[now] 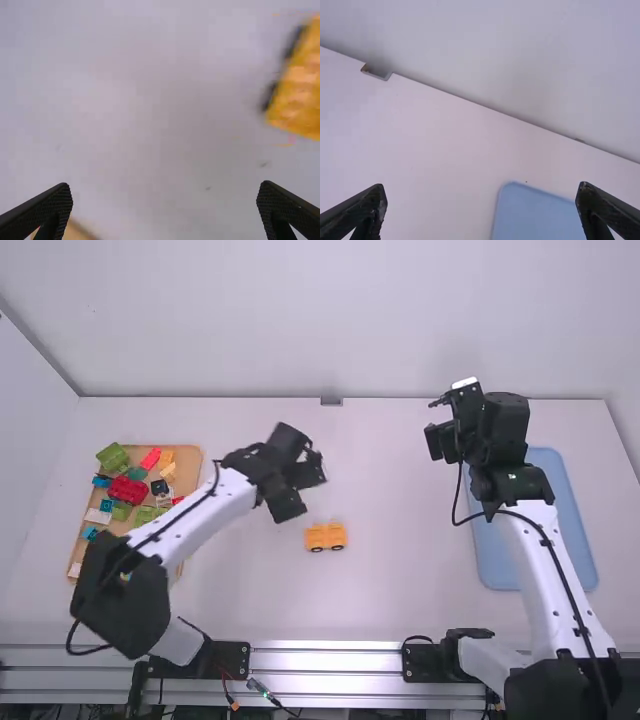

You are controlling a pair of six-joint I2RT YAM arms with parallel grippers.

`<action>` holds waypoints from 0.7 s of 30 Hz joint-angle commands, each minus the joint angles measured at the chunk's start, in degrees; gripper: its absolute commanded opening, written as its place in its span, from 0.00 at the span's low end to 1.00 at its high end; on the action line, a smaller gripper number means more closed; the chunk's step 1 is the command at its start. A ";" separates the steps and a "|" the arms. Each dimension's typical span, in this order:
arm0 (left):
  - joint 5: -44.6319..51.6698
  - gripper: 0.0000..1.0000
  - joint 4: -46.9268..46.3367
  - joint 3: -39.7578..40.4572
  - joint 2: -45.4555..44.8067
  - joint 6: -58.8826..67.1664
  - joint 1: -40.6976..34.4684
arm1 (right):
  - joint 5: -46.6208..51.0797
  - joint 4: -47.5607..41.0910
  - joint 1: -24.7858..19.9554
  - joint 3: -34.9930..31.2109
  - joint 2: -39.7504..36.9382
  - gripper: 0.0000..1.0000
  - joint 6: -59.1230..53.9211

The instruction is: Assemble lego blocks to make yellow taxi

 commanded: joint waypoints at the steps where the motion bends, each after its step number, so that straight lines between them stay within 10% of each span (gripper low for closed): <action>1: -4.13 0.99 -0.72 1.11 -4.39 -11.13 6.78 | 0.35 0.13 0.33 2.32 0.35 0.99 0.24; 10: -2.03 0.99 -7.37 1.11 -10.14 -39.82 35.30 | 0.33 -0.09 0.33 2.32 0.35 0.99 0.24; 21: 16.06 0.99 -1.57 2.38 -1.77 -40.83 53.22 | 0.37 -1.40 0.33 2.32 0.35 0.99 0.02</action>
